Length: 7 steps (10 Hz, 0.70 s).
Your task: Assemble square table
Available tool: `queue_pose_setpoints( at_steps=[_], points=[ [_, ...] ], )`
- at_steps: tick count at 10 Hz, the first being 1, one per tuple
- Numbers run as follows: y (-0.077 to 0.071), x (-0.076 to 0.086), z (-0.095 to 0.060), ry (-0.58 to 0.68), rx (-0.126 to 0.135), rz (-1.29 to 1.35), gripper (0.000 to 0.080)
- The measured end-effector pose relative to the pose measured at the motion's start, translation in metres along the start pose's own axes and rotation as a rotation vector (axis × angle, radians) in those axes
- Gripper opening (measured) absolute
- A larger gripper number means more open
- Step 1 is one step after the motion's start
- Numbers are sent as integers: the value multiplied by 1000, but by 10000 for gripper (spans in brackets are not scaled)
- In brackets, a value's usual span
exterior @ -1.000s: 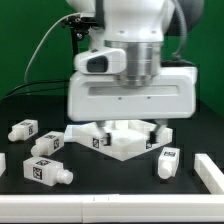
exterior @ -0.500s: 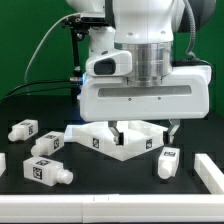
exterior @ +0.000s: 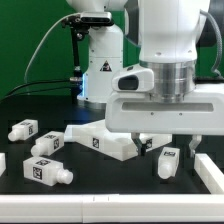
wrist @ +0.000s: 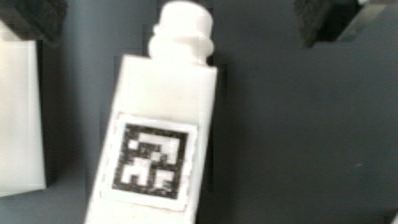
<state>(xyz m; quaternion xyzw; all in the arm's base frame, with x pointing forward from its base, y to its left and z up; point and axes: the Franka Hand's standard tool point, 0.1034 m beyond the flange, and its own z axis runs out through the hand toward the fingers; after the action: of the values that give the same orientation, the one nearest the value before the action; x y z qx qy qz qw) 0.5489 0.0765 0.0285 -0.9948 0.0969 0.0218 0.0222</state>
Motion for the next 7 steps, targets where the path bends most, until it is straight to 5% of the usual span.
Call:
queue_pose_setpoints(
  at_steps=[5,7],
  points=[
    [-2,-6,20,16,-1,-12,649],
    [-2,-6,20,16,-1,-13,388]
  ],
)
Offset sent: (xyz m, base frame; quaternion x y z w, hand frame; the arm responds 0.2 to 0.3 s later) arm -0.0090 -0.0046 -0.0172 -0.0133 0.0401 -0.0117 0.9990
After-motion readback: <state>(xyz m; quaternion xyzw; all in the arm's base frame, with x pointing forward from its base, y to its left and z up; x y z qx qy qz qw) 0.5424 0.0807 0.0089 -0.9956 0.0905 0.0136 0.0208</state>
